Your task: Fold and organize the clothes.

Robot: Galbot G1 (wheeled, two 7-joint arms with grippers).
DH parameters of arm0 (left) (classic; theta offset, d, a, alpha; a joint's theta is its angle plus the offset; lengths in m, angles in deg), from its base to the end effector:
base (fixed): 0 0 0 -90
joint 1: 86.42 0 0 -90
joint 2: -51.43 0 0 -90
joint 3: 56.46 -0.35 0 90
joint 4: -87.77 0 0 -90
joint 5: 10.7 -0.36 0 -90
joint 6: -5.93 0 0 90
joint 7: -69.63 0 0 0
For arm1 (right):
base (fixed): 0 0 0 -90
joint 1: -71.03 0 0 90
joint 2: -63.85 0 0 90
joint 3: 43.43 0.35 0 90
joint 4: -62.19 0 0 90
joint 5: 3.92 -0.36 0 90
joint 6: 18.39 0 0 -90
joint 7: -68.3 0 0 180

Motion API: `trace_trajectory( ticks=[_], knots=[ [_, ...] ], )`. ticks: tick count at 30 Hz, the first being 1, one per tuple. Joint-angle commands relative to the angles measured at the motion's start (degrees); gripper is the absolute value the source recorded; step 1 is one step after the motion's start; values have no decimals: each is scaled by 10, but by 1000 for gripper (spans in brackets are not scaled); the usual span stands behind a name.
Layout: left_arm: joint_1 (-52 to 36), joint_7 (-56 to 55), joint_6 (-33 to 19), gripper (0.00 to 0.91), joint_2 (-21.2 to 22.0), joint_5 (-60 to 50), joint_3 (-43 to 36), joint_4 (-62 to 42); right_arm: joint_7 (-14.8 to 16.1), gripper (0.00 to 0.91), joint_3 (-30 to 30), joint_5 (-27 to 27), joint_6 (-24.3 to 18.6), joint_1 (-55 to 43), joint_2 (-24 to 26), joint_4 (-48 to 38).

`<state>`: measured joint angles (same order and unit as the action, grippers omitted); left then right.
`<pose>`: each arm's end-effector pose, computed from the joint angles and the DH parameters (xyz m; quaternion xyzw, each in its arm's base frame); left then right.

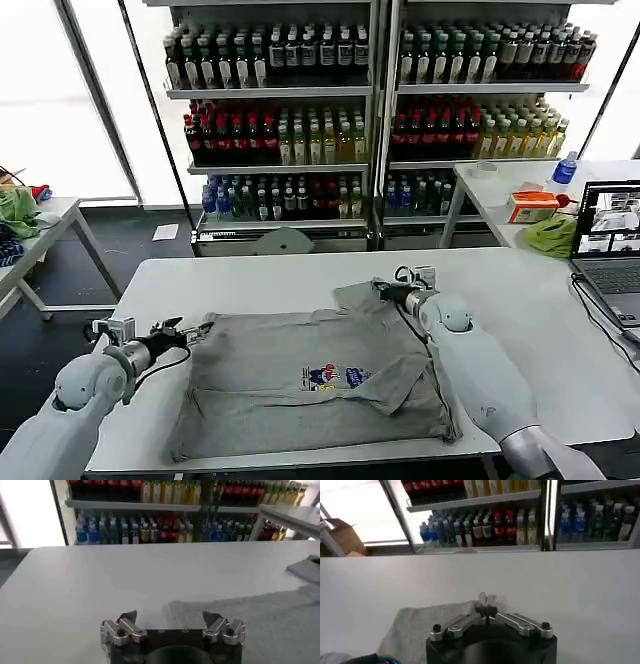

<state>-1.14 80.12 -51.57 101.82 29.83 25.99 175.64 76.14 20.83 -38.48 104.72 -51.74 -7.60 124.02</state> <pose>0.3809 0.1953 -0.2797 -0.1257 -0.9474 0.0211 0.2937 0.5309 -0.0347 -0.2966 0.1798 -0.9329 -0.0393 0.3096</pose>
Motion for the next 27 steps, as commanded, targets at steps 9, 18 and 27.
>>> trace_trajectory(
  ticks=[9, 18, 27],
  knots=[
    [-31, 0, 2, 907, 16, 2, -42, -15, 0, 0, 2, 1, 0, 8, 2, 32],
    [-45, 4, 4, 403, 22, 2, -59, -28, 0, 0, 1, -1, 0, 15, 11, 47],
    [-52, 10, 3, 60, 26, 2, -68, -37, -1, 0, 6, -2, 0, 24, 16, 58]
  ],
)
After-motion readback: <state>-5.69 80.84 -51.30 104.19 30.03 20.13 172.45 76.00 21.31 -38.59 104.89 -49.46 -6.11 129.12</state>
